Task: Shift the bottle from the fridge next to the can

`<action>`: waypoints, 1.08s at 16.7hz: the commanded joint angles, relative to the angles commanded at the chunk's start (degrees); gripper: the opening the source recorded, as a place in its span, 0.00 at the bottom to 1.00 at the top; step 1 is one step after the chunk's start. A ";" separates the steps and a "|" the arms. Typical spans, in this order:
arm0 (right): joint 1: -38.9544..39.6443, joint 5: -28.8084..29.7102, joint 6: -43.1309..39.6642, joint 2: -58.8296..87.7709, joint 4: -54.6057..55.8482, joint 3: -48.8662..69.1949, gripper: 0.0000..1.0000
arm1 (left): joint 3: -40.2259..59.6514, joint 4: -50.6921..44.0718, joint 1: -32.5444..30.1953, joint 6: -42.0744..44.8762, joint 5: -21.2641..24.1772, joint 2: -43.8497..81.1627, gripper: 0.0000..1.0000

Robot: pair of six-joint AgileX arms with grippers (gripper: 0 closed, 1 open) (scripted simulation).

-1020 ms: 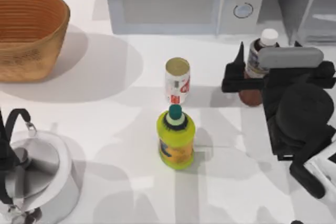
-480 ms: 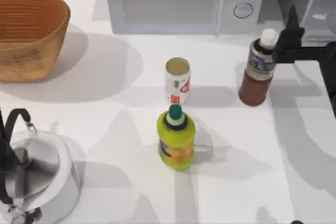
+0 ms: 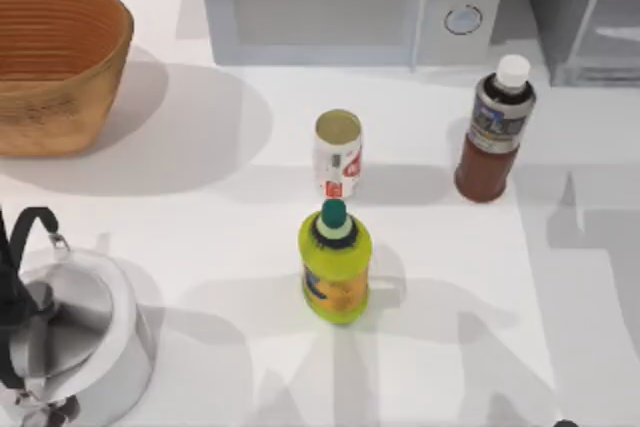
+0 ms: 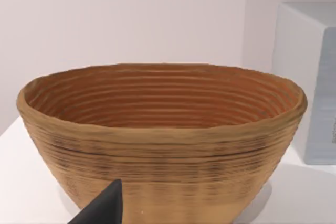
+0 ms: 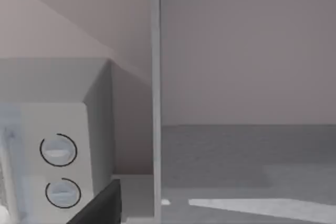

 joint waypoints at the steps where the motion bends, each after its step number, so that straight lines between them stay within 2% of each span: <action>1: -1.65 -1.52 0.03 -5.53 -4.05 -1.78 1.00 | 0.00 0.00 0.00 0.00 0.00 0.00 1.00; 5: -7.08 -7.13 0.08 -24.79 -18.15 -8.02 1.00 | 0.00 0.00 0.00 0.00 0.00 0.00 1.00; 8: -9.49 -10.38 0.07 -33.86 -25.34 -11.00 1.00 | 0.00 0.00 0.00 0.00 0.00 0.00 1.00; 18: -10.20 -11.80 0.04 -37.89 -29.03 -11.41 1.00 | 0.00 0.00 0.00 0.00 0.00 0.00 1.00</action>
